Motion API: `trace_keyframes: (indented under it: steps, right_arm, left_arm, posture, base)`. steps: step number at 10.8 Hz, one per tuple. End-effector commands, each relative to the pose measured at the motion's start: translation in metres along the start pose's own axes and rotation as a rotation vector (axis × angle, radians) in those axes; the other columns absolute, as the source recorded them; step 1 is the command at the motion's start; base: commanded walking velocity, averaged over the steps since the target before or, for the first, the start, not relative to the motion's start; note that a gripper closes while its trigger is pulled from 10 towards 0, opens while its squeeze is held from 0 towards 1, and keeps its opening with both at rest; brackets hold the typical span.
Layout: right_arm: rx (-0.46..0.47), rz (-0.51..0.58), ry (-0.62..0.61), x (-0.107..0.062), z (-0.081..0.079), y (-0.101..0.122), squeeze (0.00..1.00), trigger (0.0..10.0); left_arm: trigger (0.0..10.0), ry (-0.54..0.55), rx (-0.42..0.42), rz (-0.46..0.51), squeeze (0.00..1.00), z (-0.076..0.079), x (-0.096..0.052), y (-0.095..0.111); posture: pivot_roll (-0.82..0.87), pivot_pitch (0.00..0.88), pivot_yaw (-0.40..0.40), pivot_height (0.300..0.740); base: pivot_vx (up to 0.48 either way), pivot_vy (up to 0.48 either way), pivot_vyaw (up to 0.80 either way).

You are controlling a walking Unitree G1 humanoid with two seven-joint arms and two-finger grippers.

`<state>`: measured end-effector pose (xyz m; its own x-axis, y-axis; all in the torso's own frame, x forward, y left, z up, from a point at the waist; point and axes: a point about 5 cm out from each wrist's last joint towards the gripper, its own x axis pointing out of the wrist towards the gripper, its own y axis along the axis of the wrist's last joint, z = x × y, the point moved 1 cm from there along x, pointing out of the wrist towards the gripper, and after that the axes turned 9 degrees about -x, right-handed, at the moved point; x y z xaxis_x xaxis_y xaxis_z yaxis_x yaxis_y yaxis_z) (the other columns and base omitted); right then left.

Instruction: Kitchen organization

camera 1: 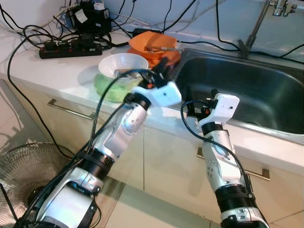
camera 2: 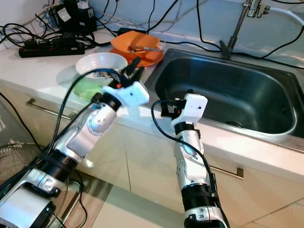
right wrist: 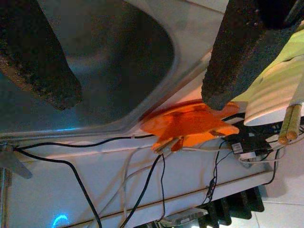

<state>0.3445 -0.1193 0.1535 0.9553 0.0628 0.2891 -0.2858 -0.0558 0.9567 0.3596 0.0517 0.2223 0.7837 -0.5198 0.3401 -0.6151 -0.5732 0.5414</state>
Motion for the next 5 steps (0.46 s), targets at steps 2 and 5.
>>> trace_keyframes:
  steps: [2,5]
  right_arm:
    - [-0.001,0.005,-0.009,-0.001,0.003,0.0,0.0,10.0]
    - [-0.001,0.006,-0.006,-0.002,0.002,0.0,0.0,10.0]
  left_arm:
    - [10.0,-0.038,0.0,-0.002,1.0,0.003,-0.001,0.0]
    - [10.0,-0.052,0.046,-0.057,1.0,-0.002,0.0,-0.012]
  posture:
    - [0.05,0.028,0.016,0.74]
    - [0.05,0.019,0.019,0.74]
  base:
    - [0.0,0.0,0.0]
    - [0.0,0.0,0.0]
